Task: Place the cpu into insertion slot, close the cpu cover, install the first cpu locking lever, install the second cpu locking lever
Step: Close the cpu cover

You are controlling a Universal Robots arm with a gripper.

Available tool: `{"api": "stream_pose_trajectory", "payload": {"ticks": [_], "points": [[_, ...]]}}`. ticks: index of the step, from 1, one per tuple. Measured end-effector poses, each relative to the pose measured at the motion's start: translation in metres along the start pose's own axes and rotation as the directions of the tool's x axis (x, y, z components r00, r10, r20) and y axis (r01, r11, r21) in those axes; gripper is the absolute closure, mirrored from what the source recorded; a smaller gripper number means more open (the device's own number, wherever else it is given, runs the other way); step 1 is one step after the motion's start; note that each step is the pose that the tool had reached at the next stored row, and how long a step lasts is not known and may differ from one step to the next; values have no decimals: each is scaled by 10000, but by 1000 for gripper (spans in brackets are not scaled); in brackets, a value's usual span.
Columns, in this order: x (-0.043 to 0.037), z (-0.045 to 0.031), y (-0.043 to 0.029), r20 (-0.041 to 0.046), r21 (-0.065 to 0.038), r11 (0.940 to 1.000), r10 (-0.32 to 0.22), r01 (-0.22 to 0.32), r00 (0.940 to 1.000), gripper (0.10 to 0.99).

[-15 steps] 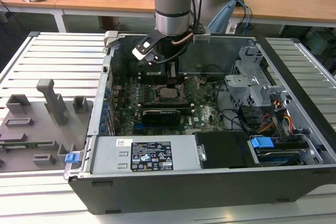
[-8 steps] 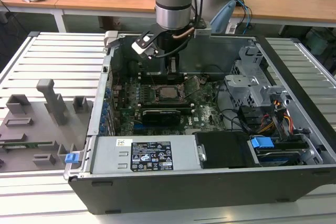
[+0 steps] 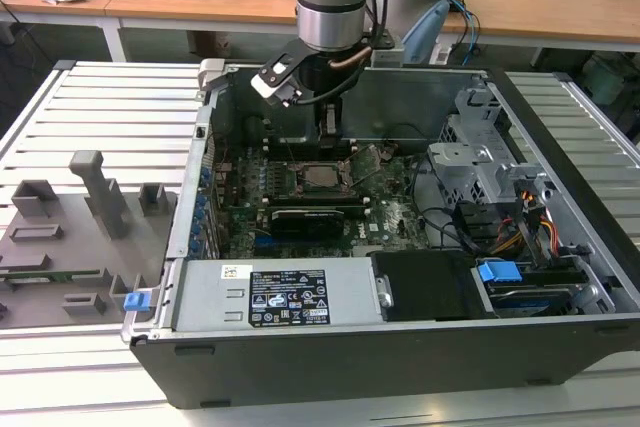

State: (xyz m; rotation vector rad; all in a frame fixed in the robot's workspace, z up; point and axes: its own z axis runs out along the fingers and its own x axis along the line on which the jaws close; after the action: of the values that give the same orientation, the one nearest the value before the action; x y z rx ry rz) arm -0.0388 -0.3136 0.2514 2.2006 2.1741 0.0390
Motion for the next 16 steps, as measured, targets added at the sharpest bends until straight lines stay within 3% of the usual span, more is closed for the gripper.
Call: {"api": "stream_pose_trajectory", "payload": {"ticks": [10, 16], "points": [[7, -92, 5, 3, 0, 10000, -1, 1, 10000, 980], [14, -195, 10, 9, -1, 10000, -1, 1, 10000, 980]]}}
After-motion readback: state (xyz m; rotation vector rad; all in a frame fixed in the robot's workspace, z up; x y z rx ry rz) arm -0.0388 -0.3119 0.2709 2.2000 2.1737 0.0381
